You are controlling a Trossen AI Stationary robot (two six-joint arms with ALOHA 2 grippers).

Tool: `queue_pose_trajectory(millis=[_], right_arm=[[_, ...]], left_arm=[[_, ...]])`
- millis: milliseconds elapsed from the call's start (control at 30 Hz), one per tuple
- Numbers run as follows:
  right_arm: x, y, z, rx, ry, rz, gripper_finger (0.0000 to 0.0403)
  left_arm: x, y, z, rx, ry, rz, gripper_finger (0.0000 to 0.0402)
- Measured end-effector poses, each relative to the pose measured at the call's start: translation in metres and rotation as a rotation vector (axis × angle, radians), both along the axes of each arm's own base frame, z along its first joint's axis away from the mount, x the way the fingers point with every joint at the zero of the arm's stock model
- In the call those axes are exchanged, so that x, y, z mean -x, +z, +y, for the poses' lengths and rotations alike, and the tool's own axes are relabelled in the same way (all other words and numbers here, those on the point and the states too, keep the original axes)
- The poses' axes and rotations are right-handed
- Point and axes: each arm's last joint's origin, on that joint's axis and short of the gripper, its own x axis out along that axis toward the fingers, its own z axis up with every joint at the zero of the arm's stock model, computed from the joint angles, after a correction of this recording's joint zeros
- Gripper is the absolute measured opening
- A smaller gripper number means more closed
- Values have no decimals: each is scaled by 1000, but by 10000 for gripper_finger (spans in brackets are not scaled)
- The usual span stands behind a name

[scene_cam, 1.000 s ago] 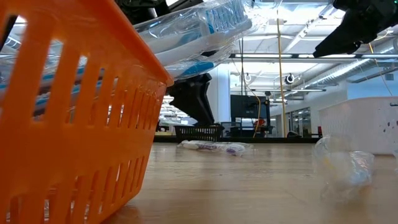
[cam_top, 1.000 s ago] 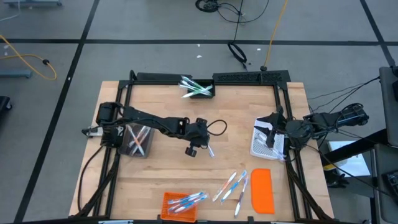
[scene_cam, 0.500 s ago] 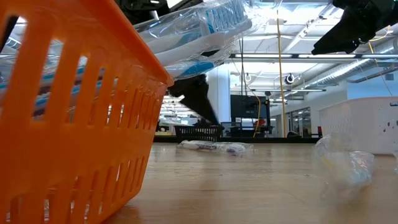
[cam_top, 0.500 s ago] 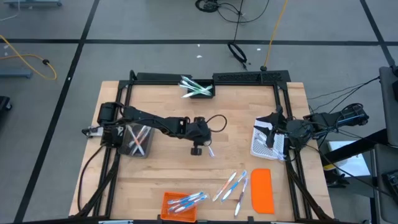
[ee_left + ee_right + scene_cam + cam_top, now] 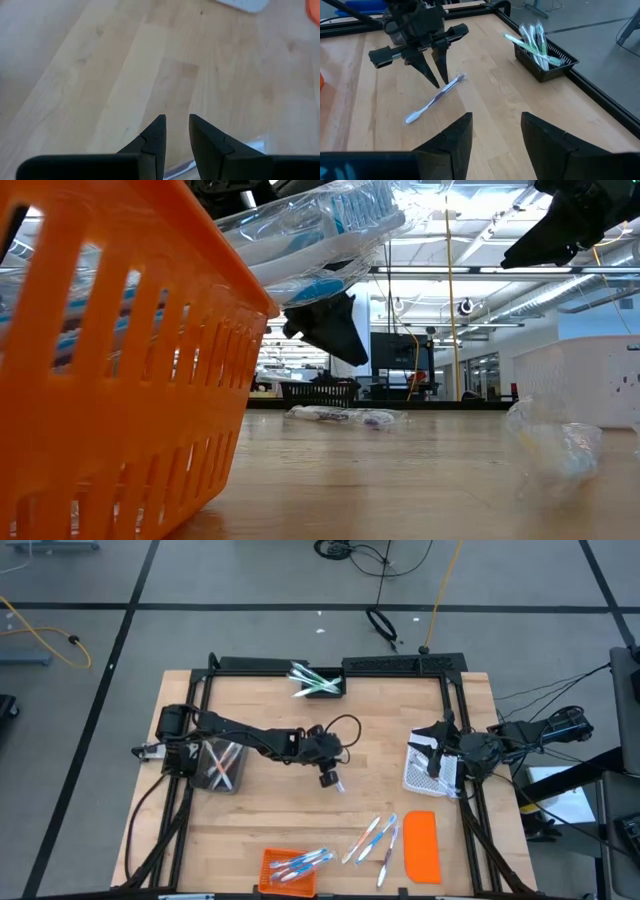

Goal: Pick & Place Toothbrushes
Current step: Put the purple toothbrush into the white bin

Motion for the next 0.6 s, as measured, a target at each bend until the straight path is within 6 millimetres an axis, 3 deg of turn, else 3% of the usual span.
queue_pose_trajectory(millis=[233,367,600], right_arm=[[0,0,0,-5,-3,-2,160],[0,0,0,-6,-3,-2,159],[0,0,0,-5,-3,-2,159]], left_arm=[[1,-1,1,-80,-84,36,85],[3,-3,0,-212,-228,93,85],[5,-5,-2,-252,-353,133,87]])
